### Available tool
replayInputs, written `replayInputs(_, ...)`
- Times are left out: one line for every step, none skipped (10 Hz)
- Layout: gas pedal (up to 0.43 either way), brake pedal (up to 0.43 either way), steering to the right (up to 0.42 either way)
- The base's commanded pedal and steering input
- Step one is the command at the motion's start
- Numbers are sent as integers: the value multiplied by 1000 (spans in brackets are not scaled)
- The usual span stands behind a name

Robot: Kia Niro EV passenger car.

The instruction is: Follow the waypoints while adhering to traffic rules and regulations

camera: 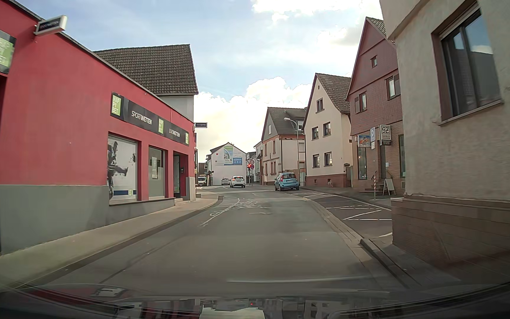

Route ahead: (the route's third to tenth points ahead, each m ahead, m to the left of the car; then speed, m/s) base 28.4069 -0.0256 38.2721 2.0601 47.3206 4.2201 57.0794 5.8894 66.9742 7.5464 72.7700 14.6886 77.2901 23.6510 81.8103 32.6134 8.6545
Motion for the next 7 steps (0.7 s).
replayInputs(118, 0, 33)
replayInputs(118, 0, 30)
replayInputs(118, 0, 26)
replayInputs(118, 0, 20)
replayInputs(118, 0, 16)
replayInputs(118, 0, 8)
replayInputs(118, 0, -3)
